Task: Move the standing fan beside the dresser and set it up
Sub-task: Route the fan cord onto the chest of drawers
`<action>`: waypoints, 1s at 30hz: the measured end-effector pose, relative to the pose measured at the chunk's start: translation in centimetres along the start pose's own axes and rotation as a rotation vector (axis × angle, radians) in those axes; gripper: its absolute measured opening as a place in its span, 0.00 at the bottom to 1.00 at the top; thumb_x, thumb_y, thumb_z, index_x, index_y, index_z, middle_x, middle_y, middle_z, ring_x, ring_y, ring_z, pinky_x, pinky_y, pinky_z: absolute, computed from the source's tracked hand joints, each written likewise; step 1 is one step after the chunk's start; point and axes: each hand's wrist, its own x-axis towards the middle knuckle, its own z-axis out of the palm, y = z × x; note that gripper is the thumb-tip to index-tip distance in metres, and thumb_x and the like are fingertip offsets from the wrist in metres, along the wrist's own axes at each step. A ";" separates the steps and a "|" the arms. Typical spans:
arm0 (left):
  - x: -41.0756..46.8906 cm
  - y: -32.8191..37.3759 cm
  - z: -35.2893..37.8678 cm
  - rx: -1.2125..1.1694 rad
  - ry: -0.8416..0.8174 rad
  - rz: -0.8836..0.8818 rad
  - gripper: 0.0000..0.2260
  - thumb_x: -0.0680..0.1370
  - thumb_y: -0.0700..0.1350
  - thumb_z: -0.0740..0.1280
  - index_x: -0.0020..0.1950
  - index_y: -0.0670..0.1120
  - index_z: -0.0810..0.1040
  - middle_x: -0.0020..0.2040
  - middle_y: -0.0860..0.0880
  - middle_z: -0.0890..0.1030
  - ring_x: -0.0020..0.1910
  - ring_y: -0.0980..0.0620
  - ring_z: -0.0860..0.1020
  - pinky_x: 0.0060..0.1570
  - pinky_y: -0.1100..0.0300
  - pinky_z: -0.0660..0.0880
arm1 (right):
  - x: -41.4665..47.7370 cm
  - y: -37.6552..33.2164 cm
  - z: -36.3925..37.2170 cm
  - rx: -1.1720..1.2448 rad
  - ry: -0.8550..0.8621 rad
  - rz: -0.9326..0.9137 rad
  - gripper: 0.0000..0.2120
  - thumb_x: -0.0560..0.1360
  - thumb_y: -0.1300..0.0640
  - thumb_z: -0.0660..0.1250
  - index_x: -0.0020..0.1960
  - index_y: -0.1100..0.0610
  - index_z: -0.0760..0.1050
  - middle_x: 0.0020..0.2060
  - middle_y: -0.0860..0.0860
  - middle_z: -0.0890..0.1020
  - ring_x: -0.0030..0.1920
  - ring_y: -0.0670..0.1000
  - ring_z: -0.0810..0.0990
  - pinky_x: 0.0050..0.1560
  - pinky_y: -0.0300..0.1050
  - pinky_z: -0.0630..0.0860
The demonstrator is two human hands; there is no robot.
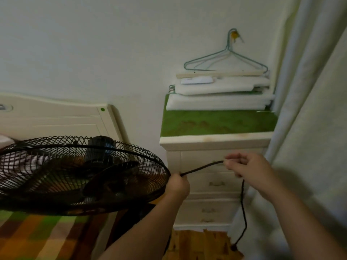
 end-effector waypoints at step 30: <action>8.5 18.3 -10.1 -0.114 0.104 0.692 0.11 0.83 0.50 0.63 0.61 0.48 0.81 0.53 0.50 0.84 0.48 0.50 0.80 0.47 0.55 0.77 | 14.4 -15.5 -1.9 0.287 0.303 -0.210 0.03 0.77 0.61 0.70 0.45 0.56 0.83 0.34 0.50 0.82 0.30 0.46 0.72 0.32 0.40 0.72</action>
